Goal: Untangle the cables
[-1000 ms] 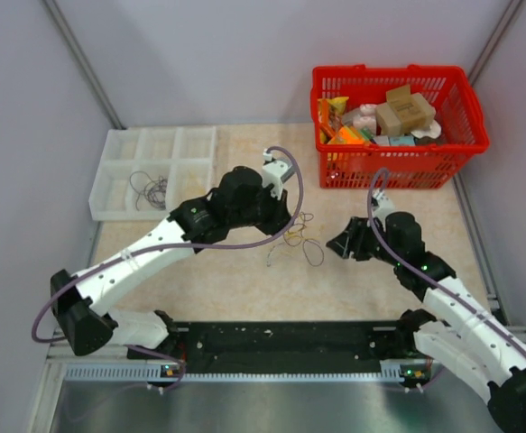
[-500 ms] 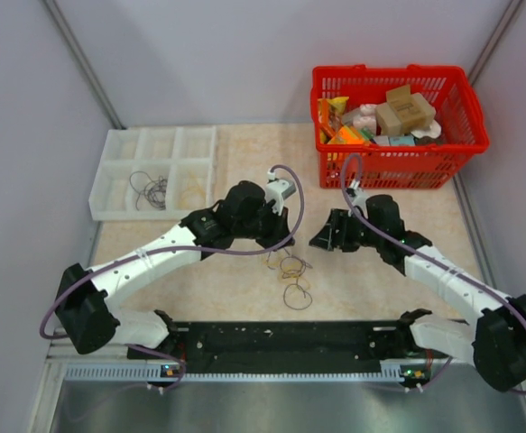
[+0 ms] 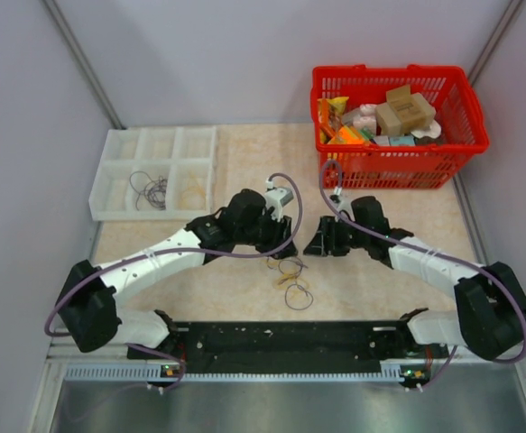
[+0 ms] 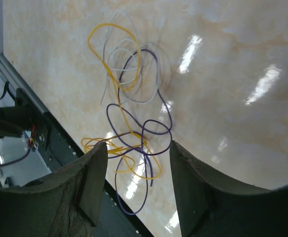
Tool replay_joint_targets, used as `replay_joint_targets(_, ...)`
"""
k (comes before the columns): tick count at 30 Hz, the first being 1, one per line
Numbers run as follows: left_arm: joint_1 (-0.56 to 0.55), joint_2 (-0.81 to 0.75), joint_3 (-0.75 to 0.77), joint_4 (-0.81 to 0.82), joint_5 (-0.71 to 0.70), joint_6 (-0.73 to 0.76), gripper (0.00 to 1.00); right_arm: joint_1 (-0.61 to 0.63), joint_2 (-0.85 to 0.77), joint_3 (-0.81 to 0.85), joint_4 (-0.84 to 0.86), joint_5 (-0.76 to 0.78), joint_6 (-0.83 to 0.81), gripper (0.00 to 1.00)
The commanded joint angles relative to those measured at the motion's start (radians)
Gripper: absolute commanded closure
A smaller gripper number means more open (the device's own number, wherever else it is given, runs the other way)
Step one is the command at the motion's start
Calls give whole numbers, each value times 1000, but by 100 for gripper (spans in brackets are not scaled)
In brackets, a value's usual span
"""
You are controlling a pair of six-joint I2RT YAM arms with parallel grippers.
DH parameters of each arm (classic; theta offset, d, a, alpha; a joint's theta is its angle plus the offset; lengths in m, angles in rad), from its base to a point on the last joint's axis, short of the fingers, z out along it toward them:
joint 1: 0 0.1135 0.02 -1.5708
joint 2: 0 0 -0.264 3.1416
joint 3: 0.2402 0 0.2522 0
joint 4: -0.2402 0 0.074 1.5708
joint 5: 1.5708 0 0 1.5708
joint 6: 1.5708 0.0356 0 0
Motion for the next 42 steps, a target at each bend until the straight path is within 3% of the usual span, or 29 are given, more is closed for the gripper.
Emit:
replay_joint_targets(1, 3, -26, -155, 164, 64, -82, 54, 81, -10, -10, 93, -42, -90, 47)
replay_joint_targets(5, 1, -10, -271, 292, 92, -56, 56, 86, 0, -90, 234, -28, -84, 48)
replay_joint_targets(10, -6, 56, -286, 389, 143, -53, 59, 86, 81, -107, 340, -86, -82, 56)
replay_joint_targets(14, -14, 95, -279, 395, 131, -47, 63, 95, 109, -109, 371, -100, -85, 61)
replay_joint_targets(19, -15, 128, -249, 329, 79, -41, 82, 110, 115, -106, 360, -82, -94, 61)
replay_joint_targets(21, -15, 119, -254, 328, 66, -38, 88, 115, 122, -93, 346, -72, -104, 67)
replay_joint_targets(29, -15, 72, -240, 286, 66, -35, 100, 147, 173, -64, 349, -51, -108, 72)
replay_joint_targets(31, -17, 55, -230, 277, 69, -38, 100, 155, 188, -50, 355, -49, -102, 79)
replay_joint_targets(32, -17, 44, -222, 268, 63, -36, 100, 158, 193, -43, 354, -46, -99, 87)
replay_joint_targets(33, -17, 23, -213, 248, 48, -33, 100, 158, 187, -37, 334, -14, -99, 97)
replay_joint_targets(34, -17, -2, -202, 223, 22, -25, 100, 158, 169, -33, 310, 38, -90, 100)
replay_joint_targets(38, -15, -138, -151, 70, -137, 17, 100, 132, 29, -14, 141, 301, -27, 100)
replay_joint_targets(42, -15, -351, -118, -40, -415, 22, 100, 43, -133, 17, -34, 478, 28, 100)
